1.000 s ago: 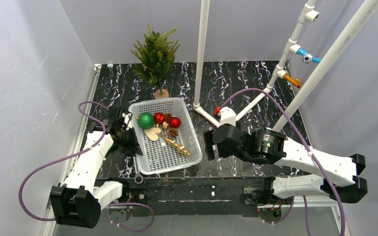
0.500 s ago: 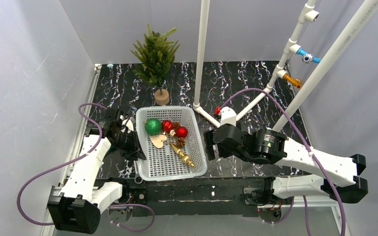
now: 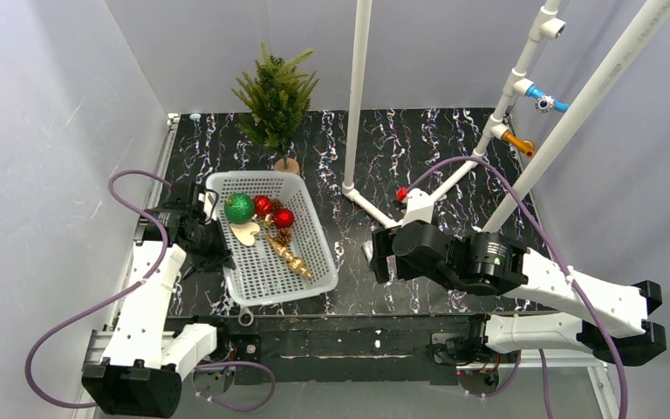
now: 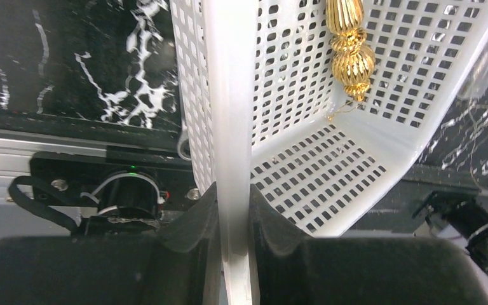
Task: Decorate the small christmas tree
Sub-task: Move the storage box to the center of the board.
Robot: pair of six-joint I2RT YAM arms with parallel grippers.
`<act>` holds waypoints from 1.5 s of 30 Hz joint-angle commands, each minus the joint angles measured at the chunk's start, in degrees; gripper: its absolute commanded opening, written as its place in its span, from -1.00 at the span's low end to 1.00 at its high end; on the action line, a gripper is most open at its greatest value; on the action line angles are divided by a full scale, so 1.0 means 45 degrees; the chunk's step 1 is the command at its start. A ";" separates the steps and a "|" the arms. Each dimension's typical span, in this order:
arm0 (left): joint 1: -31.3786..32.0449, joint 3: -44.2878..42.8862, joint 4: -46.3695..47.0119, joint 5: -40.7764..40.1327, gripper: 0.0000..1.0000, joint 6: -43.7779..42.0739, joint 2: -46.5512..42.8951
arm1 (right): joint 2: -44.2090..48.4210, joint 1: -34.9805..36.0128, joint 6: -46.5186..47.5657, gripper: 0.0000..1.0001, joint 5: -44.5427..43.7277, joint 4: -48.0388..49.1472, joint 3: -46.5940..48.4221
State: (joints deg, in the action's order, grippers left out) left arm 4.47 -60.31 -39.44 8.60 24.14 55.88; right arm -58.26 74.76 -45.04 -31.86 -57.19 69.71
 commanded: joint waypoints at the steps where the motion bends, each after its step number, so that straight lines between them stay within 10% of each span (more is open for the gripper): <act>1: -0.0909 -0.1013 -0.0943 -0.0738 -1.00 -0.0464 0.0095 | 0.0402 0.0086 -0.0518 0.88 -0.0515 -0.0470 -0.0147; 11: -0.4585 -0.0956 0.0640 0.0526 -1.00 0.0401 0.1642 | -0.0090 0.0086 -0.0207 0.88 -0.0548 -0.0627 -0.0047; 32: -0.5044 -0.4054 0.0345 -0.4906 -1.00 -0.0854 0.6876 | -0.0672 0.0086 0.0046 0.89 -0.0543 -0.0630 0.0159; 40: -0.5053 -0.4628 -0.0268 -0.5145 0.70 -0.0911 0.7048 | -0.0921 0.0083 -0.0009 0.90 -0.0329 -0.0602 0.0194; 45: -0.5044 -0.5451 -0.1225 -0.4840 0.96 -0.0970 0.6572 | -0.0831 0.0087 -0.0050 0.90 -0.0341 -0.0591 0.0139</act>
State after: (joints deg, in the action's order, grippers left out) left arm -18.02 -81.23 -34.63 -12.19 20.08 87.46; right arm -62.52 74.76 -44.84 -32.75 -60.03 68.27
